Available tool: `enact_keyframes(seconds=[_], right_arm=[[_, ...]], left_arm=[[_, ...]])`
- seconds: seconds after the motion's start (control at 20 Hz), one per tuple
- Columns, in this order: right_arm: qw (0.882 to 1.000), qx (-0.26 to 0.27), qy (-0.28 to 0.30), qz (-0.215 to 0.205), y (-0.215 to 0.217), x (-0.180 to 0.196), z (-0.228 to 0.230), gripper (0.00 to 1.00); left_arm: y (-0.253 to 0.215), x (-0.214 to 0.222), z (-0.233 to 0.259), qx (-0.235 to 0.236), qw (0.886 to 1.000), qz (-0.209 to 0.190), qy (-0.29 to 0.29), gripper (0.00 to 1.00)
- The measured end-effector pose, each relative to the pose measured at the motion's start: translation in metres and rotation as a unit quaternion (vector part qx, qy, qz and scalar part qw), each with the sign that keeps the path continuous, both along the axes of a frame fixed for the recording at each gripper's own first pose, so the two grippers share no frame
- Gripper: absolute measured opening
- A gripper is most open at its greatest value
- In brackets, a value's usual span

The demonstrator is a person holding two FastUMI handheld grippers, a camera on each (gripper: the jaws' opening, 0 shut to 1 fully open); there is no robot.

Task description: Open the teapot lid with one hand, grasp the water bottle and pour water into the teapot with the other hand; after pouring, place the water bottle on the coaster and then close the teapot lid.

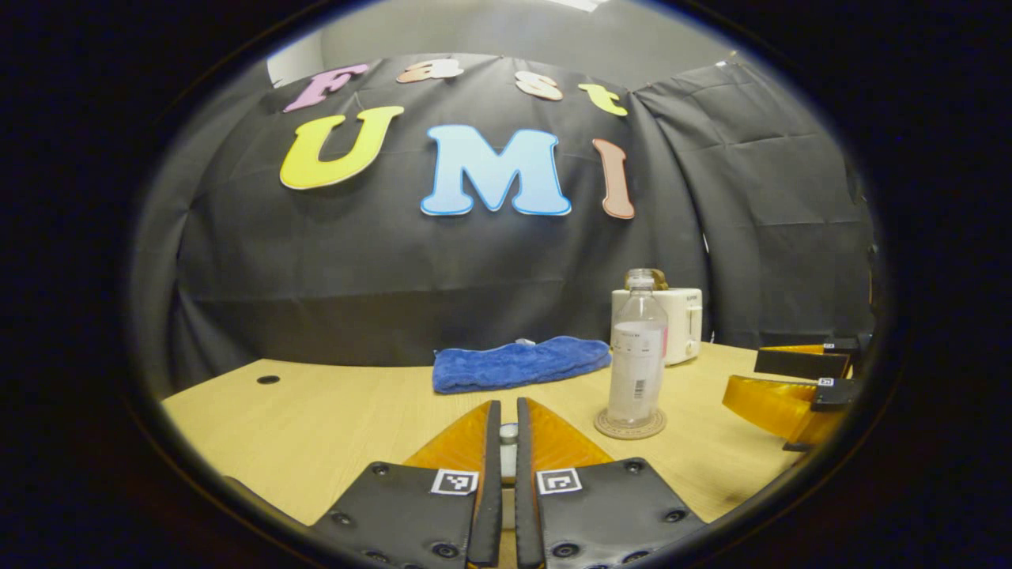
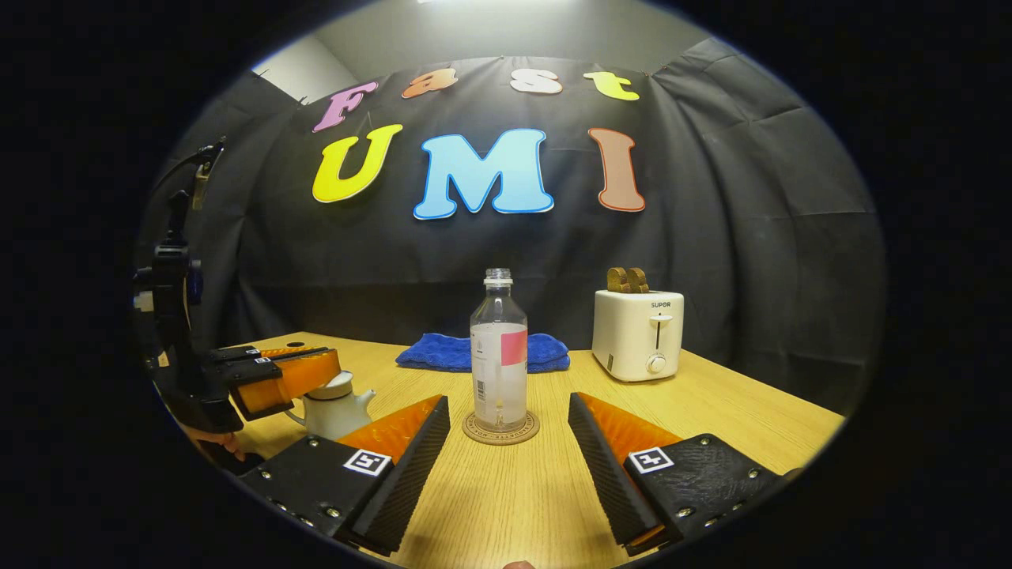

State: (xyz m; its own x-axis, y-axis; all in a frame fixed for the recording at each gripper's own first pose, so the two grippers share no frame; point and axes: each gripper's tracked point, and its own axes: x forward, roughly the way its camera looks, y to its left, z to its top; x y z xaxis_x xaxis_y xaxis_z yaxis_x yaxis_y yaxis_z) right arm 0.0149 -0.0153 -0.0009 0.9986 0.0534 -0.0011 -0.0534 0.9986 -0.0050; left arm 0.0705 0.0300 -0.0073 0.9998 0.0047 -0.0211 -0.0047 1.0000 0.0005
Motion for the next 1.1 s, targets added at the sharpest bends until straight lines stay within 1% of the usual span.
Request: enact_keyframes(seconds=[0.2, 0.3, 0.45, 0.5, 0.7, 0.8, 0.85, 1.1], right_arm=[[1.0, 0.0, 0.0, 0.001, 0.0007, -0.0001, 0.0001, 0.93], [1.0, 0.0, 0.0, 0.002, 0.0009, -0.0002, 0.0005, 0.93], [1.0, 0.0, 0.0, 0.003, 0.0015, -0.0005, 0.0002, 0.93], [1.0, 0.0, 0.0, 0.004, 0.0015, -0.0004, 0.0003, 0.93], [1.0, 0.0, 0.0, 0.005, 0.0017, -0.0007, 0.0, 0.93], [1.0, 0.0, 0.0, 0.005, 0.0021, -0.0008, 0.0001, 0.93], [1.0, 0.0, 0.0, 0.005, 0.0023, -0.0006, 0.0004, 0.93], [1.0, 0.0, 0.0, 0.007, 0.0024, -0.0006, -0.0001, 0.93]], left_arm=[[-0.0002, 0.0018, -0.0027, 0.002, 1.0, 0.004, 0.01, 0.13], [0.0002, 0.0013, -0.0027, 0.002, 1.0, 0.005, 0.011, 0.17], [0.003, 0.0027, -0.0031, 0.0, 1.0, 0.01, 0.011, 0.17], [0.0027, 0.0004, -0.0029, 0.0, 1.0, 0.011, 0.011, 0.22], [0.0032, -0.0017, -0.0032, -0.001, 1.0, 0.016, 0.011, 0.22], [0.0036, -0.0011, -0.0032, -0.001, 1.0, 0.017, 0.012, 0.24], [0.0026, -0.0015, -0.0033, 0.0, 1.0, 0.014, 0.011, 0.27], [0.0028, -0.0041, -0.0002, 0.0, 1.0, 0.015, 0.005, 0.53]])
